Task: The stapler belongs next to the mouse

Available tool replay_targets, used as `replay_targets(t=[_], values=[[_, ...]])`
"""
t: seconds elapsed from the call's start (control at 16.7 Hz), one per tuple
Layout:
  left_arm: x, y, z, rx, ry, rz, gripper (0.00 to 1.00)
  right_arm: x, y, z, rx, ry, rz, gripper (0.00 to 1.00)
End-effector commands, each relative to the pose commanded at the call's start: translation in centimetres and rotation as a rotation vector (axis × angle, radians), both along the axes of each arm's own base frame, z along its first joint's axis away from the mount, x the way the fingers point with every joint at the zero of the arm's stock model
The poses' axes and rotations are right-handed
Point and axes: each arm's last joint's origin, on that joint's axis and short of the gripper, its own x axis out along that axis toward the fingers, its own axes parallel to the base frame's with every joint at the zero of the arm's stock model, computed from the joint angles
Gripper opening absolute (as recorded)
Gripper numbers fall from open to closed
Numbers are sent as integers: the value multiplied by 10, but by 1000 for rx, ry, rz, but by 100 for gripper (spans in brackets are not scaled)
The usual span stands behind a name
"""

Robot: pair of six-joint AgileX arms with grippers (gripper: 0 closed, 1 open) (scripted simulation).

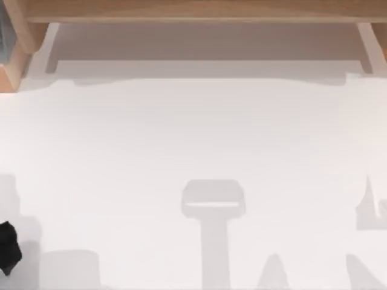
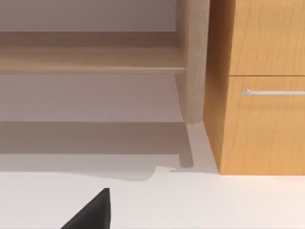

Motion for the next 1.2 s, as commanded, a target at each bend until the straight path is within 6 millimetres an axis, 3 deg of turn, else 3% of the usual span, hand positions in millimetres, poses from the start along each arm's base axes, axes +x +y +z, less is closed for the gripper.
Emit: replay_targets(t=[0.24, 1.02, 1.2], values=[[0, 0, 0, 0, 0, 0, 100, 0, 0, 0, 0, 0, 0, 100], [0, 0, 0, 0, 0, 0, 2, 0, 0, 0, 0, 0, 0, 100], [0, 0, 0, 0, 0, 0, 0, 0, 0, 0, 0, 0, 0, 100]])
